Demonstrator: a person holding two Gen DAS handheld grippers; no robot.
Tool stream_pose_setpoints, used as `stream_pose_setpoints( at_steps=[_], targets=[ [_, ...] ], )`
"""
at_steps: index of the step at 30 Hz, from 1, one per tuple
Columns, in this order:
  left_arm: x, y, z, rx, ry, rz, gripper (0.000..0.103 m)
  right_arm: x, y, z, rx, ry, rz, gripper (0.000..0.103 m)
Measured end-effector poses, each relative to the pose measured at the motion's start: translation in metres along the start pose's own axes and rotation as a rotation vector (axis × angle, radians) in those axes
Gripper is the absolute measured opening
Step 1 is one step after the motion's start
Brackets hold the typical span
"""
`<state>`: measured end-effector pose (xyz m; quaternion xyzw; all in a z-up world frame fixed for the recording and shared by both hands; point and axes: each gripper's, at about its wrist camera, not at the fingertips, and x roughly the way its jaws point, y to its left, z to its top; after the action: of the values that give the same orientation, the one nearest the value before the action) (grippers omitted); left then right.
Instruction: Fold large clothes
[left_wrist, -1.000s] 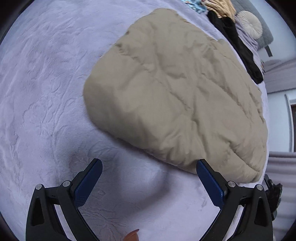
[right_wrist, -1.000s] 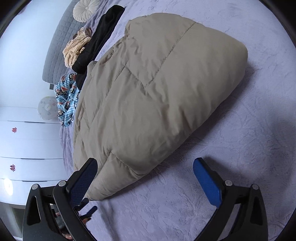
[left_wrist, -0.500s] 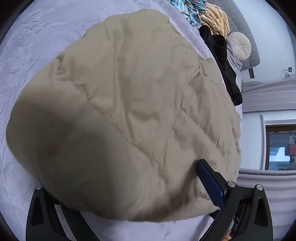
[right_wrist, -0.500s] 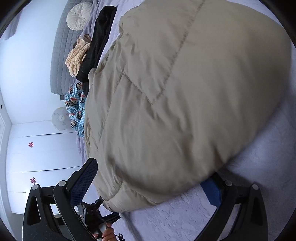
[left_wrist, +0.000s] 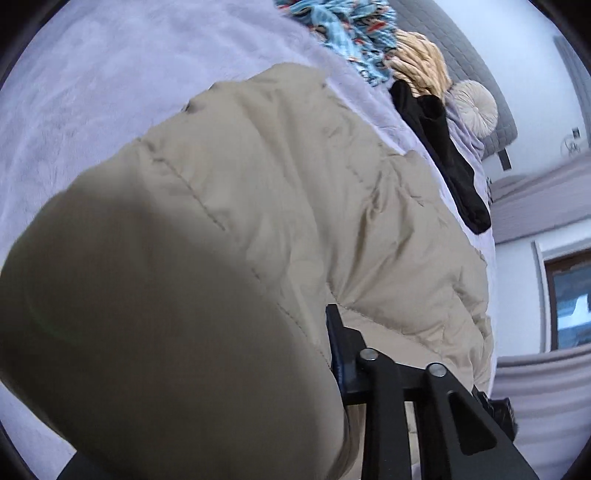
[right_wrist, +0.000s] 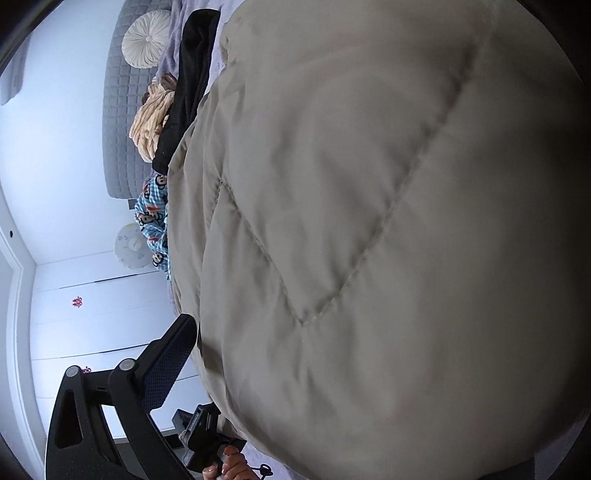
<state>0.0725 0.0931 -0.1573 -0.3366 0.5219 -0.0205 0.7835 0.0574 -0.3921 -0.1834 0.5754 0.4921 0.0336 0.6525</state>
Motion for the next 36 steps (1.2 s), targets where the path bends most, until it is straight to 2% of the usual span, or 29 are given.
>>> stream_pose_setpoints(
  at_steps=[1,2,3,4,7,11,15,21,25,27,29,31,34,36],
  targets=[
    [-0.006,-0.006,0.002,0.058,-0.017,0.018,0.023,-0.001,-0.001,0.000,0.010,0.006,0.011,0.052],
    [-0.014,-0.016,0.000,0.126,-0.036,0.037,0.021,-0.004,-0.001,-0.001,0.012,0.001,0.026,0.046],
    [-0.021,-0.024,-0.002,0.181,-0.054,0.047,0.020,-0.007,0.002,-0.003,-0.004,-0.005,0.035,0.035],
    [-0.028,-0.029,-0.005,0.215,-0.067,0.049,0.020,-0.011,0.006,-0.006,-0.029,-0.010,0.039,0.029],
    [-0.046,-0.038,-0.007,0.253,-0.076,0.025,0.020,-0.025,0.020,-0.015,-0.106,-0.010,0.062,0.023],
    [-0.074,-0.031,-0.019,0.293,-0.047,0.016,0.020,-0.047,0.025,-0.037,-0.146,0.005,0.064,0.023],
    [-0.090,-0.031,-0.033,0.314,0.016,0.019,0.020,-0.065,0.014,-0.064,-0.126,0.039,0.053,0.022],
    [-0.112,0.008,-0.092,0.286,0.178,0.044,0.020,-0.091,-0.023,-0.115,-0.058,0.078,0.009,0.023],
    [-0.104,0.035,-0.111,0.231,0.259,0.062,0.022,-0.098,-0.042,-0.135,-0.043,0.084,-0.052,0.024],
    [-0.099,0.047,-0.112,0.180,0.289,0.099,0.043,-0.097,-0.051,-0.136,-0.008,0.086,-0.079,0.029],
    [-0.104,0.055,-0.107,0.145,0.292,0.143,0.050,-0.103,-0.057,-0.133,0.038,0.079,-0.114,0.038],
    [-0.118,0.057,-0.105,0.155,0.293,0.170,0.050,-0.109,-0.052,-0.135,0.039,0.074,-0.158,0.045],
    [-0.149,0.055,-0.099,0.210,0.253,0.250,0.050,-0.121,-0.035,-0.141,-0.022,0.102,-0.237,0.047],
    [-0.173,0.054,-0.092,0.248,0.187,0.319,0.049,-0.129,-0.020,-0.150,-0.096,0.135,-0.285,0.048]
  ],
)
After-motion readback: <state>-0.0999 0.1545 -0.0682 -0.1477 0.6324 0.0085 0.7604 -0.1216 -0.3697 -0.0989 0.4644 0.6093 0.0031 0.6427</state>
